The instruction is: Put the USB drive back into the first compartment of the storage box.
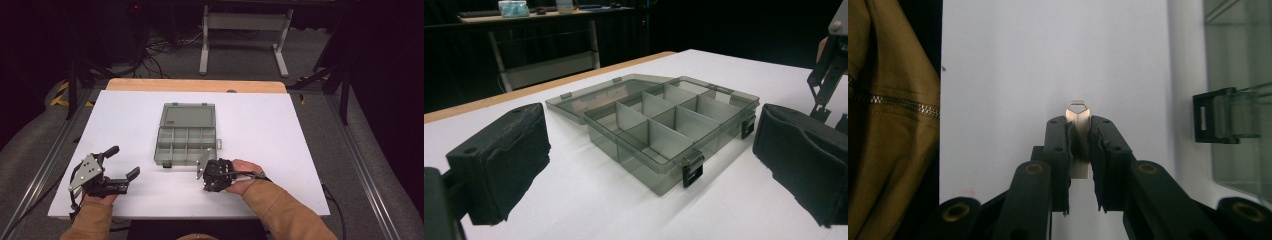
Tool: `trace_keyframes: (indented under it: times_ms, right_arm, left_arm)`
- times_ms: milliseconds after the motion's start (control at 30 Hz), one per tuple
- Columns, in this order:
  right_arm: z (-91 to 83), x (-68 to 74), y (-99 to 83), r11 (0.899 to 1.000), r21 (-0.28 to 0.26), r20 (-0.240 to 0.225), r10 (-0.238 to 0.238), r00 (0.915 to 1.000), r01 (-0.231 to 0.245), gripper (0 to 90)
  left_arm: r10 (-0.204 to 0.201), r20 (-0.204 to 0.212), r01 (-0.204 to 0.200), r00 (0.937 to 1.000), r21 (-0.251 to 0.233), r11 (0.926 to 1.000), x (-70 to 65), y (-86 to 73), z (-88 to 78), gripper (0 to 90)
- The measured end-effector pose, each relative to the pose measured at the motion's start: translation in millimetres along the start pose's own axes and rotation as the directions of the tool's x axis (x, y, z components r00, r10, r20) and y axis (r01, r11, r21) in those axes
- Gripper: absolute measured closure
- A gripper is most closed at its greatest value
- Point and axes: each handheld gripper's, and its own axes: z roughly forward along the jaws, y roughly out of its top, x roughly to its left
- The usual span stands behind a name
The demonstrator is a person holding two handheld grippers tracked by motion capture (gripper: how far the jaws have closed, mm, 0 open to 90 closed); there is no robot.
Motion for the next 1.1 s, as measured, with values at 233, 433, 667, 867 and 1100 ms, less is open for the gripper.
trace_keyframes:
  times_ms: [233,433,667,867,1100]
  right_arm:
    - [-14.9,-4.3,0.8,0.998,-0.055,0.015,0.012,0.9998,-0.011,78.8]
    - [-27.2,-9.2,2.5,0.995,-0.101,0.038,0.027,0.9989,-0.023,78.8]
    - [-41.2,-16.4,3.8,0.984,-0.177,0.061,0.044,0.9972,-0.032,78.8]
    - [-47.6,-20.7,4.8,0.975,-0.219,0.070,0.057,0.9959,-0.040,78.8]
    - [-56.5,-28.6,7.9,0.955,-0.291,0.088,0.084,0.9926,-0.055,78.8]
  left_arm:
    - [-0.001,-0.001,0.001,1.0000,0.002,1.0000,-0.1,0.0,0.0,2.3]
    - [-0.002,-0.001,0.002,1.0000,0.002,1.0000,0.0,-0.2,0.0,2.4]
    - [-0.003,0.000,0.003,1.0000,0.002,1.0000,0.2,-0.3,0.0,2.3]
    - [-0.003,0.000,0.003,1.0000,0.002,1.0000,0.2,-0.3,0.1,2.3]
    - [-0.003,0.001,0.003,1.0000,0.002,1.0000,0.2,-0.4,0.1,2.3]
